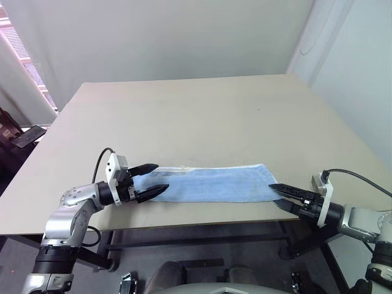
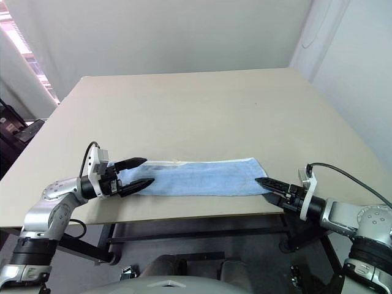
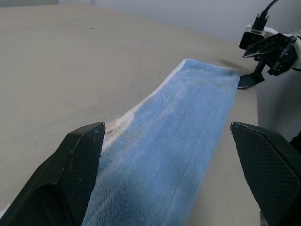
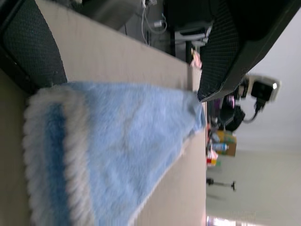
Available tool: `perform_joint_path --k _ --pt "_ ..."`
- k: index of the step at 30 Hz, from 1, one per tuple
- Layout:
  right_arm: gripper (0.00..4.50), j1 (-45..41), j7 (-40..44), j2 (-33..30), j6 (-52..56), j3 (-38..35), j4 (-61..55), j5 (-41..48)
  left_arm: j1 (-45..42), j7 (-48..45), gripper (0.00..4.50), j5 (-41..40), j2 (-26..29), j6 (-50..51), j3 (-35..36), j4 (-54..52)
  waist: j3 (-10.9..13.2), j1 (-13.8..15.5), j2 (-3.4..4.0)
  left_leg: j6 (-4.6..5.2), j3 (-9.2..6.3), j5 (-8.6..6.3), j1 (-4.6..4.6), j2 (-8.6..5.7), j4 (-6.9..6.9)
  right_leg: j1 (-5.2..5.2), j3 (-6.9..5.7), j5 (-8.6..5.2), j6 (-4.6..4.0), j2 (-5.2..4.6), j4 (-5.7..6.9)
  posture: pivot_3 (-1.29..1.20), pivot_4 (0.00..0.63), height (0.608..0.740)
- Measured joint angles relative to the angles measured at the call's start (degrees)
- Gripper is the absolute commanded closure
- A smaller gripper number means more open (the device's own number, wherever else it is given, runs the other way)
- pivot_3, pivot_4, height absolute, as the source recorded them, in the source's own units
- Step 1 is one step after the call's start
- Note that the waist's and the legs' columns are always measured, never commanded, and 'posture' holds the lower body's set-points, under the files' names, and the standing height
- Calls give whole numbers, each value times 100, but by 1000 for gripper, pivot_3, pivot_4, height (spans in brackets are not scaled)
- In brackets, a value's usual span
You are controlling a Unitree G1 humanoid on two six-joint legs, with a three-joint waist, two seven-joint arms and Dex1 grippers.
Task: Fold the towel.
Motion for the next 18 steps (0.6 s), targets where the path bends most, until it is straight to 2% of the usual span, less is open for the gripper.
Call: perform_joint_path --k 8,9,12,18 --pt "30 -85 -79 95 -54 -154 122 -72 0 61 0 0 0 9 1 -63 -2 -9 -2 11 5 -7 -5 0 -6 7 0 18 -21 -4 -54 0 0 740" --pt "199 -85 -79 99 -54 -159 122 -73 -1 67 0 0 0 9 1 -63 -3 -11 -3 13 7 -8 -5 0 -6 7 0 23 -19 -5 -56 0 0 740" --pt "955 -56 -114 111 -104 -157 122 -160 -1 83 0 9 0 0 1 -62 -2 4 -1 13 7 -8 -5 0 -8 7 0 34 -10 -4 -60 0 0 740" --pt "3203 4 -283 291 -310 -167 19 -379 -48 83 0 52 0 -13 1 -23 1 10 2 13 7 -8 -7 0 -15 3 0 35 -10 -5 -60 0 0 740"
